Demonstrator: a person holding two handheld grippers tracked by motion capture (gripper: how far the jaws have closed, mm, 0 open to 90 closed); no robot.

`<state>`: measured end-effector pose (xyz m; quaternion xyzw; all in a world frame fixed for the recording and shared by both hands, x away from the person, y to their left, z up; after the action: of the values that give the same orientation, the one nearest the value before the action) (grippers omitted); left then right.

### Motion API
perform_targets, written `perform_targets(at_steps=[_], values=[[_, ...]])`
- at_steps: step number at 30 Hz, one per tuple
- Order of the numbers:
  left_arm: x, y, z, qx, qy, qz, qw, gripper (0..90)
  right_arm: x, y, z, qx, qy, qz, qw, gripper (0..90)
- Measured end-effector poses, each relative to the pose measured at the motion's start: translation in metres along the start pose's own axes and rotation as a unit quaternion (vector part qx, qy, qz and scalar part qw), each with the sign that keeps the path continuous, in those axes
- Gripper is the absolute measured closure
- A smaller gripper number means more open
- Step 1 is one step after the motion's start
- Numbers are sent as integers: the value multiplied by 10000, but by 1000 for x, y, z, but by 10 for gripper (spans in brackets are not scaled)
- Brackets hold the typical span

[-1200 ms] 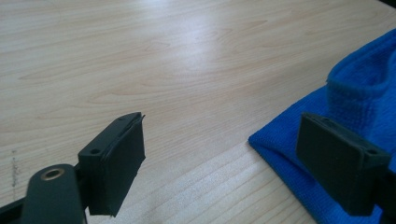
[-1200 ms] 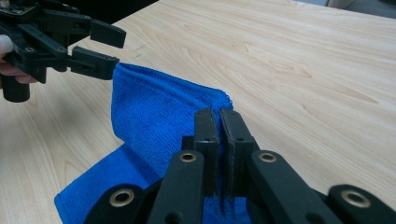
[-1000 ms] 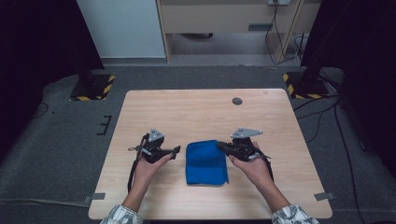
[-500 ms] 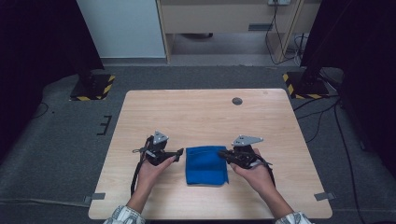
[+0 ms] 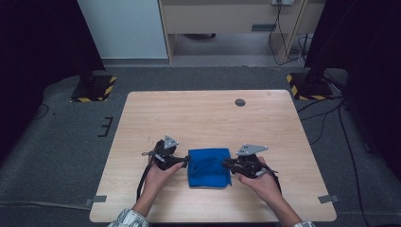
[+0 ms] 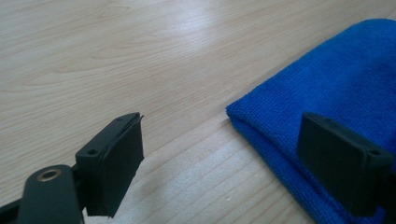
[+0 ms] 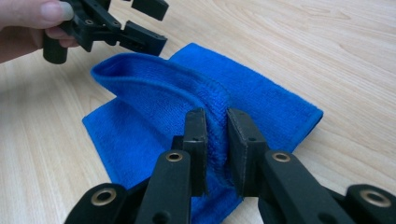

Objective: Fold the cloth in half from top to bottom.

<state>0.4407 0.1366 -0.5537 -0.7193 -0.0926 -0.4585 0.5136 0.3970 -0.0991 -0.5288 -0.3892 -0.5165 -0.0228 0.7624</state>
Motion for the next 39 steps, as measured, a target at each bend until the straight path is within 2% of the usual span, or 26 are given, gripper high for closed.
perform_targets(at_steps=[5, 9, 14, 17, 23, 29, 31, 32, 33, 36, 39], values=[[4, -3, -6, -27, 34, -97, 9999, 140, -2, -3, 6, 55, -53, -24, 10000, 814], [7, -7, -3, 17, -51, -234, 9997, 141, 5, -5, 12, 74, -86, -117, 9999, 842], [7, -9, 2, 23, -133, -241, 9996, 141, 12, -8, 16, 85, -10, -267, 9996, 850], [6, -9, 2, 0, -144, -215, 9997, 141, 9, -7, 18, 80, -104, -192, 9997, 838], [4, -9, -5, -65, -18, -163, 9998, 140, -14, -3, 22, 171, -232, 239, 9993, 698], [-2, -14, -14, -142, 67, -116, 9998, 139, -29, -6, 27, 203, -282, 421, 9985, 587], [-2, -14, -16, -145, 76, -108, 9998, 136, -31, -7, 28, 218, -267, 419, 9985, 557], [-5, -15, -20, -154, 136, -62, 9998, 132, -32, -9, 30, 235, -231, 454, 9984, 498], [-5, -15, -20, -154, 136, -62, 9998, 131, -32, -9, 30, 235, -231, 454, 9984, 498], [-12, -16, -33, -206, 337, 37, 9992, 125, -32, -10, 34, 316, -222, 424, 9984, 433], [-15, -17, -41, -229, 474, 78, 9986, 112, -28, -10, 34, 162, -278, 275, 9991, 388]])
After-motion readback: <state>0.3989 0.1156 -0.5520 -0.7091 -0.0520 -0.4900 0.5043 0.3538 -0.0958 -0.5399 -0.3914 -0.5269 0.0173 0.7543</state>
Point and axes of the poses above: each handheld gripper's, and its own axes: y roughly forward along the jaws, x roughly out of its top, z roughly to its left, the point moved 6 cm from there along y, roughly forward along the jaws, and after that the axes turned 1 degree about -y, right-handed, at the moved point
